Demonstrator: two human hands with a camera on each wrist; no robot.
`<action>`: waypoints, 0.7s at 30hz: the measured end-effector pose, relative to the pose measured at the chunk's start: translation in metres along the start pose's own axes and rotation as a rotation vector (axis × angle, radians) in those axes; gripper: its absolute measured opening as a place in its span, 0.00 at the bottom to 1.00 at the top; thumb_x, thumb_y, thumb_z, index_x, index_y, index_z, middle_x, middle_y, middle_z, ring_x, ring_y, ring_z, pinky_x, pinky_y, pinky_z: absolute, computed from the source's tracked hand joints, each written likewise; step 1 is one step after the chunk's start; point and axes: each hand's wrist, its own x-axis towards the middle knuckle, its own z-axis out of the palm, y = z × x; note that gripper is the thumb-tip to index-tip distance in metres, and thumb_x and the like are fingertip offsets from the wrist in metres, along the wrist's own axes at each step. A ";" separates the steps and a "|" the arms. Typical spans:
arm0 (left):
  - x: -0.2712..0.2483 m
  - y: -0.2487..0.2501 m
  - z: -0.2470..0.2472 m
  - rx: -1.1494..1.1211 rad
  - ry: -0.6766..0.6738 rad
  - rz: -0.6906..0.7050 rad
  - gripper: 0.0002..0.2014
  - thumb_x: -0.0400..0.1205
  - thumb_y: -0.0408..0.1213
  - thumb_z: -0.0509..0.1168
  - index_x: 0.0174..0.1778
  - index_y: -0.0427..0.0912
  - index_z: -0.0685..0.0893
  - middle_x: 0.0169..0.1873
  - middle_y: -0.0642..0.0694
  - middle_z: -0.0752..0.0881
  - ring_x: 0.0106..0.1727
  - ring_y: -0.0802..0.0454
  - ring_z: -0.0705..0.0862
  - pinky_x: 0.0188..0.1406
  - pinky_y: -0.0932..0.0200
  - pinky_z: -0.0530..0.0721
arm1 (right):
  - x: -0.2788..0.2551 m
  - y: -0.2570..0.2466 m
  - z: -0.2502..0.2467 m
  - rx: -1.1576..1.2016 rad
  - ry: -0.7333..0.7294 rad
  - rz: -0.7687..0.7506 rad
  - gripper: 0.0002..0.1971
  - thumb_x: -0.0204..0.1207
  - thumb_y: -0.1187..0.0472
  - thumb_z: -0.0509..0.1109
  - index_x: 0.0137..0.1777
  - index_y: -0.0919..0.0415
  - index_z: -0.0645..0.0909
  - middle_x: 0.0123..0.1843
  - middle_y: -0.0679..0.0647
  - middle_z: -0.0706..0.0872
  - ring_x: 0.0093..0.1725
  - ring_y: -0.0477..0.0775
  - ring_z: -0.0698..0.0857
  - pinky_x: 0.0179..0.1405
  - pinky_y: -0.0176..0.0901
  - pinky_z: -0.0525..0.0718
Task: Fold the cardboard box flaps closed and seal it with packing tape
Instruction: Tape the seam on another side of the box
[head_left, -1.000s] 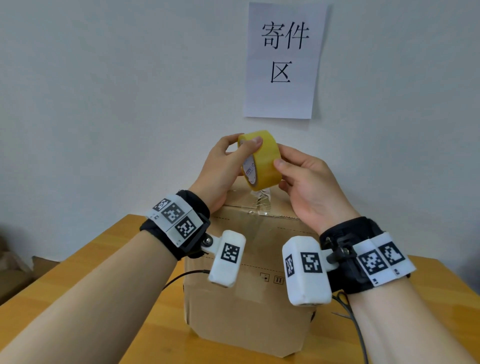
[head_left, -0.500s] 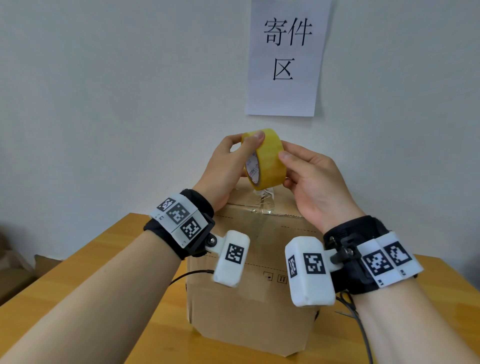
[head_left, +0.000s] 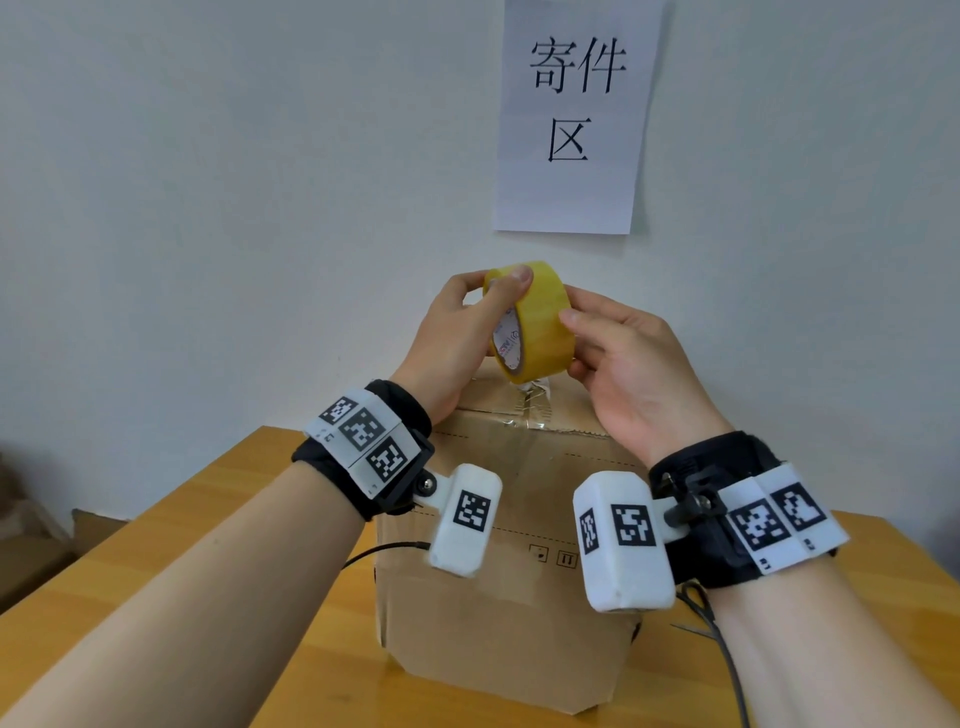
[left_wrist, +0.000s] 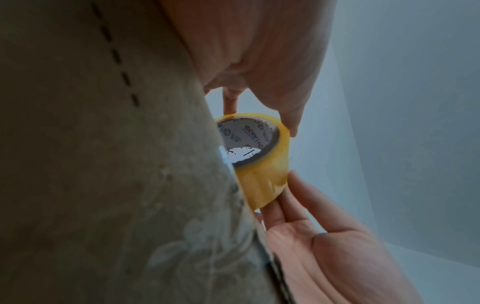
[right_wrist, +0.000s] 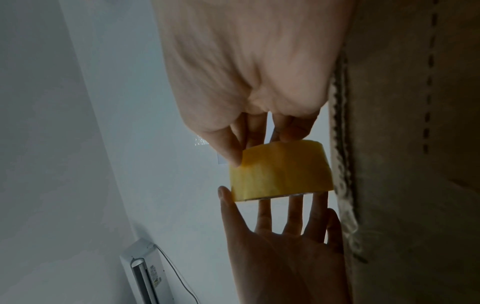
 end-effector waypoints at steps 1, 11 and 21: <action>0.001 -0.001 0.000 0.002 0.001 0.005 0.27 0.80 0.58 0.69 0.71 0.48 0.78 0.57 0.47 0.88 0.53 0.53 0.91 0.42 0.65 0.86 | 0.000 0.000 0.000 -0.006 -0.009 0.000 0.16 0.82 0.70 0.65 0.63 0.58 0.89 0.57 0.56 0.93 0.52 0.53 0.86 0.48 0.43 0.73; 0.000 -0.002 -0.001 0.054 -0.028 0.006 0.26 0.79 0.56 0.71 0.71 0.51 0.77 0.52 0.47 0.89 0.50 0.51 0.92 0.30 0.75 0.81 | 0.001 0.000 0.003 0.005 0.109 0.063 0.06 0.81 0.62 0.72 0.52 0.57 0.90 0.48 0.55 0.92 0.44 0.54 0.84 0.40 0.43 0.73; 0.006 -0.007 0.000 0.083 -0.017 0.005 0.39 0.69 0.67 0.71 0.73 0.51 0.77 0.59 0.51 0.87 0.57 0.49 0.90 0.64 0.48 0.85 | -0.001 -0.002 0.001 -0.024 0.028 0.047 0.19 0.81 0.72 0.63 0.67 0.60 0.87 0.60 0.58 0.92 0.68 0.65 0.85 0.59 0.50 0.75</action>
